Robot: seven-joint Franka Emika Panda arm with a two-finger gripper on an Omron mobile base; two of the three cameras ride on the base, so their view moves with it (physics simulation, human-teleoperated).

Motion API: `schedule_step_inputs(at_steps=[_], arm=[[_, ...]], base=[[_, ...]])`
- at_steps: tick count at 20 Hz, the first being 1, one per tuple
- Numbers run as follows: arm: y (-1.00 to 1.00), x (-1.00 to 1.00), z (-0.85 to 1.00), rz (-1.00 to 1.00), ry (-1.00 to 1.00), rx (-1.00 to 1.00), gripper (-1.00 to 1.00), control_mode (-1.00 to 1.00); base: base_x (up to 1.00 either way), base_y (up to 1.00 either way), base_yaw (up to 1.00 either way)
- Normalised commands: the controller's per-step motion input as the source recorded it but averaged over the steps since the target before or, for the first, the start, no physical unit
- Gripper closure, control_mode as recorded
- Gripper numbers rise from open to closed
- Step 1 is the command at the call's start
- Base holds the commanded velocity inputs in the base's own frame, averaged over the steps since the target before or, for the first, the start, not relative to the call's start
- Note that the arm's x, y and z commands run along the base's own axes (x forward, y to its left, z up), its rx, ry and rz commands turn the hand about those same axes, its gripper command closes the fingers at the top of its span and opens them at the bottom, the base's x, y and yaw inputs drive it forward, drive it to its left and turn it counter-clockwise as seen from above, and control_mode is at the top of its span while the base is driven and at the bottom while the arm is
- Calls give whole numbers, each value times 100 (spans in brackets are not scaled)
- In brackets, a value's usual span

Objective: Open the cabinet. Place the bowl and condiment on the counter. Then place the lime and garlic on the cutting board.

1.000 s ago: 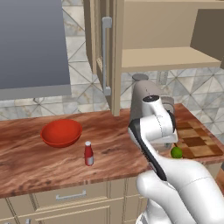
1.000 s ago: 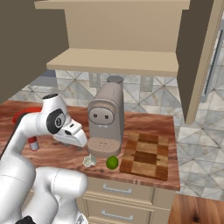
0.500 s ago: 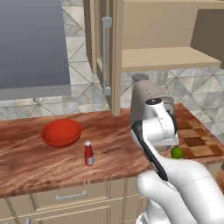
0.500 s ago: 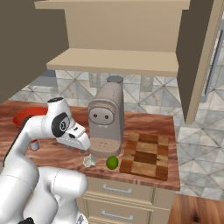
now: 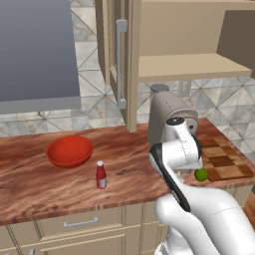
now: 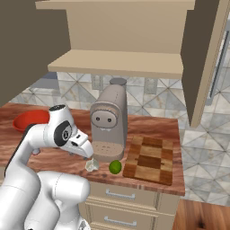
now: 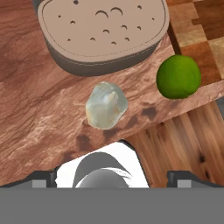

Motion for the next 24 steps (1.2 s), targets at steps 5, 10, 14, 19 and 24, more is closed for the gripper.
schedule_step_inputs(at_steps=[5, 10, 14, 19, 24], arm=[[0, 20, -8, 0, 0, 1, -100, -100], [0, 25, -9, 0, 0, 0, -100, -100], [0, 2, -7, 0, 0, 0, -100, -100], [-2, 0, -10, 0, 0, 0, -100, -100], [-11, 0, -18, 0, 0, 0, -100, -100]], base=[[0, 0, 0], [0, 0, 0], [0, 0, 0], [0, 0, 0], [0, 0, 0]])
